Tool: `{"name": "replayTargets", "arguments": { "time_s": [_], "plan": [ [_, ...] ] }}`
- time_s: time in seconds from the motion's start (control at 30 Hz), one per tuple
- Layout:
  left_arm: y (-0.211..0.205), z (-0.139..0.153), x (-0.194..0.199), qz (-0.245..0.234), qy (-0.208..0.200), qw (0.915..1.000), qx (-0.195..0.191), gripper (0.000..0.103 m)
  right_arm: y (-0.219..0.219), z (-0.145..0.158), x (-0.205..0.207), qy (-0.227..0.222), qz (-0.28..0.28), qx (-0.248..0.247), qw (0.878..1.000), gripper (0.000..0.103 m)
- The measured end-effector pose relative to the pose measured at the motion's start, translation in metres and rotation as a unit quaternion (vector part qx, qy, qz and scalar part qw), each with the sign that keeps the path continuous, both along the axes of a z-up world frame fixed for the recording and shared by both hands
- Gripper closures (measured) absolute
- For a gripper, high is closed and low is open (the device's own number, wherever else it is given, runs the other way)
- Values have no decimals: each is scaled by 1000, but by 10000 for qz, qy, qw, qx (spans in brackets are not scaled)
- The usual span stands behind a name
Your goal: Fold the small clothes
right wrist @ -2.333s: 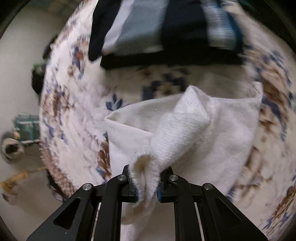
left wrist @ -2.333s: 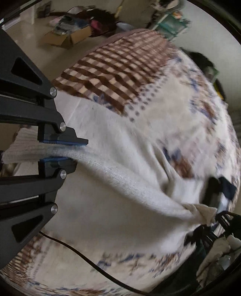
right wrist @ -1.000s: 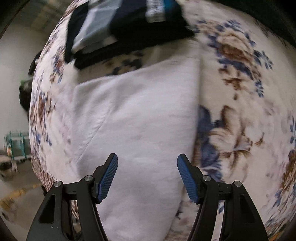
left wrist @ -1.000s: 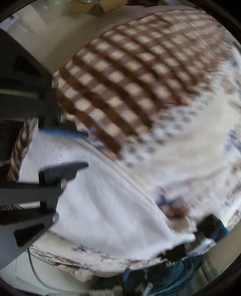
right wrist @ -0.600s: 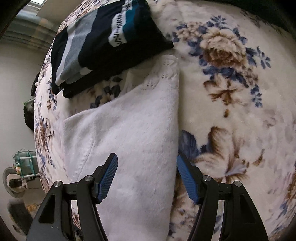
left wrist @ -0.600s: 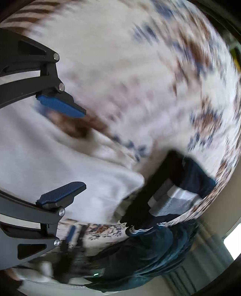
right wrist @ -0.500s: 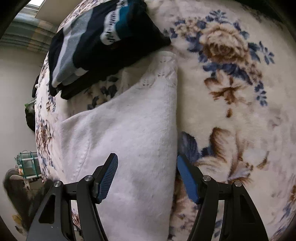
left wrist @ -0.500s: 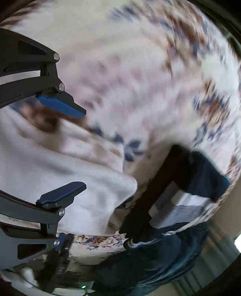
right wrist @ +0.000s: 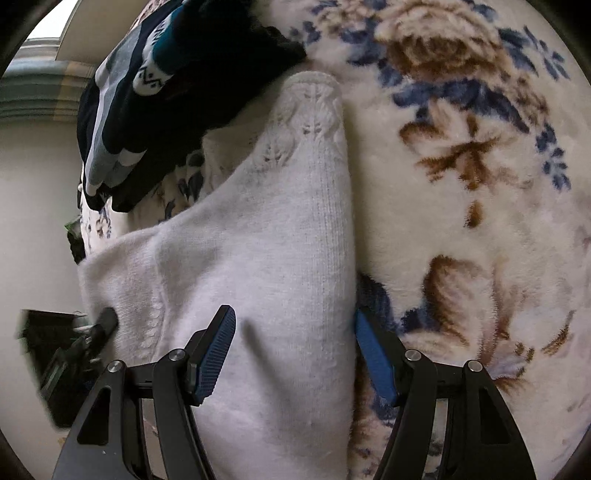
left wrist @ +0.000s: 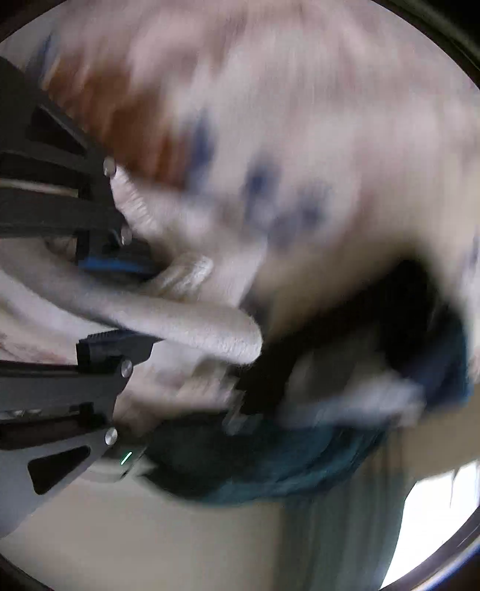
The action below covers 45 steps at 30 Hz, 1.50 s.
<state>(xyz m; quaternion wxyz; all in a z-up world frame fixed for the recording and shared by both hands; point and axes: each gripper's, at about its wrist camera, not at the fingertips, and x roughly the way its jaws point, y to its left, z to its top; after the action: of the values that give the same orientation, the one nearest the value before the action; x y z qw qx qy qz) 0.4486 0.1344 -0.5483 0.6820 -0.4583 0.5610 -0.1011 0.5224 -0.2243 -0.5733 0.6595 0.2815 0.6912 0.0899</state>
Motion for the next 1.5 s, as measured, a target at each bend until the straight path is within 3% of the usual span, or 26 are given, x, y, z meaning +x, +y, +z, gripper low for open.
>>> {"name": "replayTargets", "arguments": {
  "time_s": [0.03, 0.07, 0.1, 0.17, 0.23, 0.37, 0.43, 0.47, 0.53, 0.6, 0.7, 0.73, 0.77, 0.8, 0.87, 0.93, 0.97, 1.07, 1.1, 1.17, 1.27, 1.3, 1.33, 1.37, 1.4, 1.5],
  "plan": [
    [11, -2, -3, 98, 13, 9999, -83, 74, -1, -1, 1, 22, 4, 4, 10000, 34],
    [19, 2, -5, 146, -14, 9998, -128, 64, -2, 0, 2, 29, 2, 13, 10000, 34],
    [23, 11, -6, 130, -57, 9999, 3, 45, -3, 1, 3, 23, 10, 31, 10000, 34],
    [25, 25, -10, 90, -196, 9996, 187, 37, -6, 5, 7, -28, 67, 69, 9999, 34],
    [15, 36, -6, -84, -212, 9977, 641, 37, -9, 8, 10, -90, 69, 61, 9999, 34],
    [-28, 42, 6, -806, -247, 9844, 1545, 37, -14, 8, 18, -95, -19, 35, 9999, 34],
    [-47, 31, 9, -1149, -233, 9800, 1607, 37, -15, 6, 21, -80, -54, 64, 9999, 34],
    [-56, 27, 9, -1262, -243, 9760, 1757, 40, -14, 5, 22, -62, -64, 69, 9999, 34],
    [-70, 15, 16, -1412, -299, 9698, 1963, 64, -8, 2, 23, -66, -3, 123, 9999, 34],
    [-70, 10, 22, -1275, -266, 9772, 1677, 79, 0, -1, 24, -39, 108, 93, 9999, 34],
    [-44, 17, 10, -835, -548, 9945, 304, 80, 10, -6, 24, -5, 277, 46, 9996, 34],
    [-36, 15, 6, -663, -536, 9964, 8, 80, 12, -5, 25, -26, 305, 50, 9995, 34],
    [-23, -2, 1, -401, -430, 9950, -808, 80, 13, -5, 25, -46, 334, 94, 9994, 34],
    [-11, -16, -5, -194, -298, 9902, -1351, 79, 13, -5, 25, -55, 341, 107, 9993, 34],
    [11, -41, -15, 243, 64, 9911, -1306, 76, 13, -5, 25, -53, 310, 124, 9994, 34],
    [23, -47, -15, 270, 99, 9892, -1440, 74, 12, -6, 25, -4, 265, 153, 9995, 34],
    [24, -41, -12, 224, 114, 9908, -1331, 69, 10, -5, 24, 7, 239, 170, 9996, 34],
    [28, -2, 1, -37, -197, 9978, -630, 37, 7, 1, 24, -40, 253, 160, 9995, 34],
    [28, 5, 5, -36, -288, 9981, -540, 34, 5, 2, 24, -61, 232, 163, 9996, 34],
    [25, 11, 15, -223, -310, 9989, -282, 34, 3, 0, 26, -64, 174, 206, 9996, 34],
    [11, 7, 32, -623, -183, 9942, 852, 39, 2, -13, 30, 35, 19, 303, 9995, 34],
    [7, 3, 39, -793, -115, 9887, 1269, 50, 1, -18, 31, 44, -4, 361, 9993, 35],
    [5, 1, 42, -893, -66, 9844, 1517, 52, 2, -19, 31, -2, -18, 372, 9993, 42],
    [-1, -5, 50, -1048, 9, 9750, 1959, 52, 3, -19, 31, -99, 0, 264, 9996, 84],
    [-2, -9, 54, -1102, 32, 9703, 2152, 49, 6, -18, 32, -185, 95, -45, 9998, 93],
    [-2, -5, 63, -1150, 152, 9664, 2294, 49, 5, -19, 33, -153, 77, -200, 9997, 93]
  ]
}}
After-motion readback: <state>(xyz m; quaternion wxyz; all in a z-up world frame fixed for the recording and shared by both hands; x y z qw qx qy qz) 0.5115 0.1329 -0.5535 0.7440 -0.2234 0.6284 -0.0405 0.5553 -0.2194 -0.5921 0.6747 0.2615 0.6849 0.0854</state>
